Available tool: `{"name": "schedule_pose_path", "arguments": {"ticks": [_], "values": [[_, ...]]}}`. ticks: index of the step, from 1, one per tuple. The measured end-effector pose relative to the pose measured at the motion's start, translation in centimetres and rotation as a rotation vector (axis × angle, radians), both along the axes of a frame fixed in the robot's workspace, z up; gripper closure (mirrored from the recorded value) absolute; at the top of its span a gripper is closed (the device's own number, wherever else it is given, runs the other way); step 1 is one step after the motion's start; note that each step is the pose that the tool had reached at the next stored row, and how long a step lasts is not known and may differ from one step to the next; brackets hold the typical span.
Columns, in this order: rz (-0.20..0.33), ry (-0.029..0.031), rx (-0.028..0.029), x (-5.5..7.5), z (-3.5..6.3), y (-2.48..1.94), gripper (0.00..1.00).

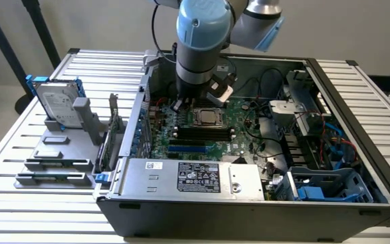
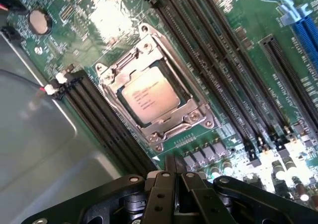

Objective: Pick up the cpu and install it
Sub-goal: 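Install the first cpu locking lever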

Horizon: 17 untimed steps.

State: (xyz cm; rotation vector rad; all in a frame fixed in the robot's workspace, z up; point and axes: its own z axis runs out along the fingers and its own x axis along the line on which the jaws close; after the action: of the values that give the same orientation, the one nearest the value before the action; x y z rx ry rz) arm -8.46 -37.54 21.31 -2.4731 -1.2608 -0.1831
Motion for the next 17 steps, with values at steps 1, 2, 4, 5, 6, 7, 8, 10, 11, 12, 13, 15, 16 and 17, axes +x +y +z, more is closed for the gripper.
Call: {"name": "schedule_pose_path", "arguments": {"ticks": [1, 2, 4, 5, 6, 7, 8, 10, 11, 12, 13, 15, 16, 17], "values": [[0.005, 0.0012, -0.0018, 0.00, 0.21, 0.04, 0.89], [0.011, 0.0016, -0.0045, 0.00, 0.39, 0.07, 0.89], [0.021, 0.0019, -0.0120, 0.00, 0.77, 0.11, 0.89], [0.025, 0.0019, -0.0174, 0.00, 0.89, 0.12, 0.89], [0.030, 0.0021, -0.0244, -0.01, 0.98, 0.12, 0.89], [0.036, 0.0020, -0.0319, -0.01, 1.04, 0.12, 0.89], [0.041, 0.0021, -0.0404, -0.01, 1.08, 0.12, 0.89], [0.052, 0.0022, -0.0572, -0.01, 1.11, 0.16, 0.89], [0.056, 0.0022, -0.0631, 0.00, 1.11, 0.22, 0.89], [0.060, 0.0022, -0.0683, -0.01, 1.12, 0.30, 0.89], [0.065, 0.0022, -0.0718, -0.01, 1.11, 0.43, 0.89], [0.075, 0.0016, -0.0748, -0.01, 1.12, 0.69, 0.89], [0.081, 0.0014, -0.0762, -0.01, 1.12, 0.83, 0.89], [0.087, 0.0011, -0.0777, 0.00, 1.11, 0.97, 0.89]]}}
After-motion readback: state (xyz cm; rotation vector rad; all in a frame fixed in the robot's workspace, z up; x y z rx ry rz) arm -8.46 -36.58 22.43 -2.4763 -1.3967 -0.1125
